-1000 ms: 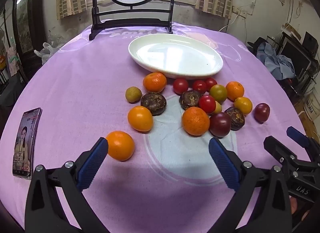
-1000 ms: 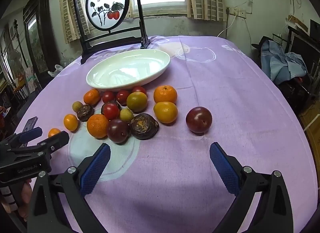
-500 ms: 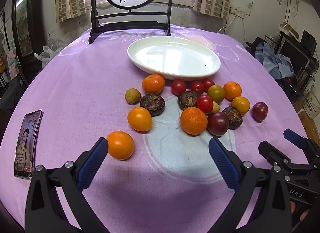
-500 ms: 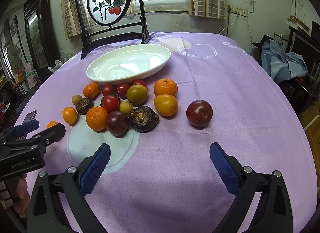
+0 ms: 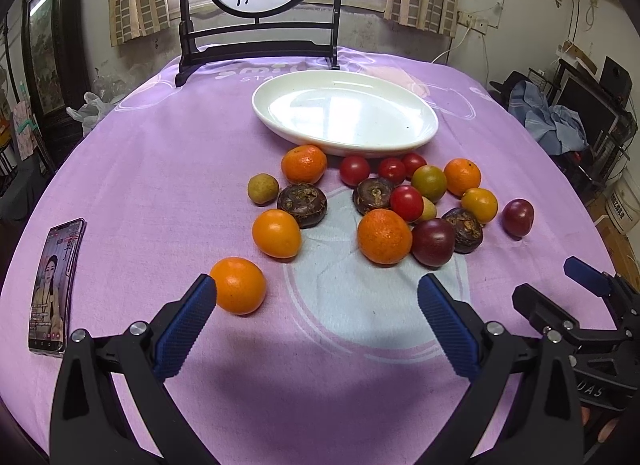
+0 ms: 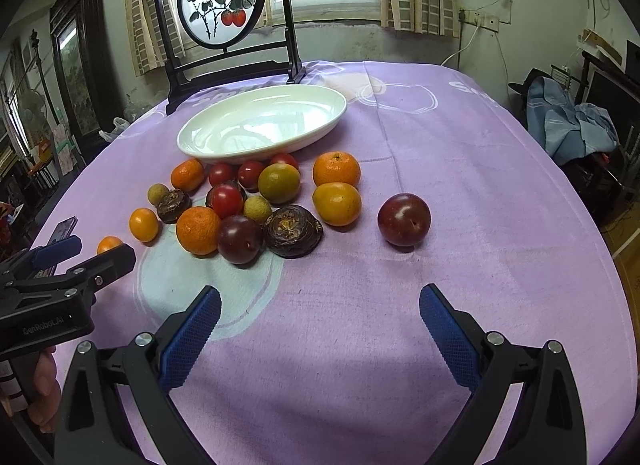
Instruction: Organize fruits
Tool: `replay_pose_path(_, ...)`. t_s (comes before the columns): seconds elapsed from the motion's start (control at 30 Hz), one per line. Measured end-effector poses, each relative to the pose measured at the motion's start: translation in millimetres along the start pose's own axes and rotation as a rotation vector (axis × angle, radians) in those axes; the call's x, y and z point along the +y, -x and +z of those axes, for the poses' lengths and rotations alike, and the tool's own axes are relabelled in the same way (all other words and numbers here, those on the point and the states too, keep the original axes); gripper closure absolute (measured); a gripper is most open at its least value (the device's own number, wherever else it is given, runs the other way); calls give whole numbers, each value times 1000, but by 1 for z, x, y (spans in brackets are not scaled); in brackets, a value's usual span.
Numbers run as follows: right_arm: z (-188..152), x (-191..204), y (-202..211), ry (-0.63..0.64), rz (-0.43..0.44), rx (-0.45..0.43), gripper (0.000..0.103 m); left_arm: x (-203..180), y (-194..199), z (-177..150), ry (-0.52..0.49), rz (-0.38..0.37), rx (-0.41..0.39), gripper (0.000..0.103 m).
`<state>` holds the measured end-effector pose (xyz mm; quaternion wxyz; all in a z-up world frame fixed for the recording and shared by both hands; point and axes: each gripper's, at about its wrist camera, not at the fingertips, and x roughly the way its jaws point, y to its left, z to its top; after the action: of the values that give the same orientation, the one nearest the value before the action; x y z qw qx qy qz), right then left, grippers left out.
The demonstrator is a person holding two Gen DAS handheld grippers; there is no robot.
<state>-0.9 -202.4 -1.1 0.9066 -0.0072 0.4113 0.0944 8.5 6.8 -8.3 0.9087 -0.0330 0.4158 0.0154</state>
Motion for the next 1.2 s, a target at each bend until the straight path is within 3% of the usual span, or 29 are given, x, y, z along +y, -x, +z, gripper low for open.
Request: replay_pose_path(1.2,-5,4,-3,12,11,14,3,-2,-1,-2,-5,-2,6,4)
